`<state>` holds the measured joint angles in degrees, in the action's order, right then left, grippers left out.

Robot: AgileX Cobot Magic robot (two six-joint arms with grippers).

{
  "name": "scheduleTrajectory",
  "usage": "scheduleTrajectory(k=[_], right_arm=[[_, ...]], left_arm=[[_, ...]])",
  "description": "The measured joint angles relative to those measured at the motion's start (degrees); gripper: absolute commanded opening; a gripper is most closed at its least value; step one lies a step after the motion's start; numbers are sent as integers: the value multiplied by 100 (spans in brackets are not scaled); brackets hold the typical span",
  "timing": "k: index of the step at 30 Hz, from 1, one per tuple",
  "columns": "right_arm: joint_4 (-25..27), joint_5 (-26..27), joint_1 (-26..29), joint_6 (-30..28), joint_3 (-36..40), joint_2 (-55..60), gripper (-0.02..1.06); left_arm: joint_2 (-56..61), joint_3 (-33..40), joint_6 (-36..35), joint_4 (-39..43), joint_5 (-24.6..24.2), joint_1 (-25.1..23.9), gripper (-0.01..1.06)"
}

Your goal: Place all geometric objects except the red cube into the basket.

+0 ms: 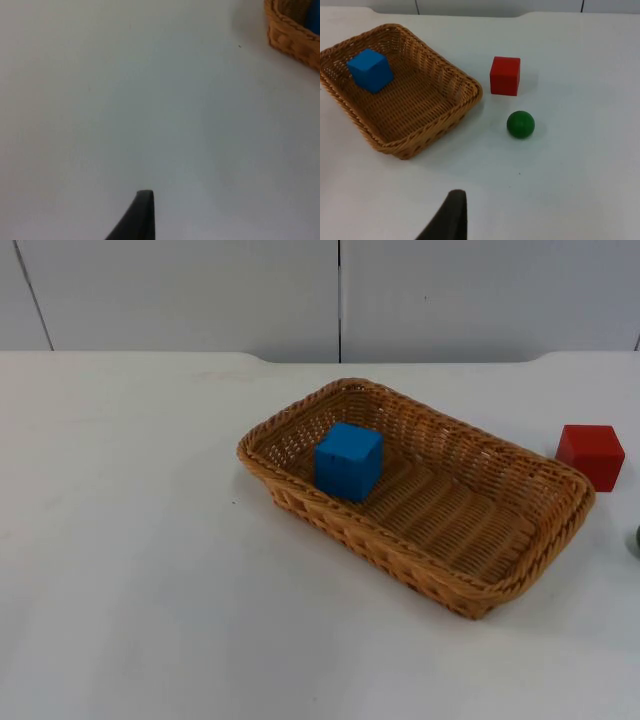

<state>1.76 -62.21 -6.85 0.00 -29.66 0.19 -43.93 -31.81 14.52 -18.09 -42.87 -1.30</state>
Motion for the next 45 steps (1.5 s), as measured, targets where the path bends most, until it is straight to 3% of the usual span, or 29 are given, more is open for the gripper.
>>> scheduleTrajectory(k=[5, 13, 17, 23, 28, 39, 45], right_arm=[[-12, 22, 0, 185, -12, 174, 105], [-22, 465, 0, 276, -368, 1993, 105], [-72, 1133, 0, 287, -545, 3477, 105], [-132, 1674, 0, 299, -877, 4979, 105], [-132, 2172, 0, 299, -1449, 6934, 105], [-132, 2940, 0, 176, -2114, 8955, 105], [-132, 3688, 0, 83, -2309, 9891, 105]], left_arm=[[123, 0, 0, 0, 0, 0, 105], [123, 0, 0, 0, 0, 0, 105], [123, 0, 0, 0, 23, 0, 105], [123, 0, 0, 0, 23, 0, 105], [123, 0, 0, 0, 33, 0, 105], [123, 0, 0, 0, 44, 0, 105], [123, 0, 9, 0, 44, 0, 105]])
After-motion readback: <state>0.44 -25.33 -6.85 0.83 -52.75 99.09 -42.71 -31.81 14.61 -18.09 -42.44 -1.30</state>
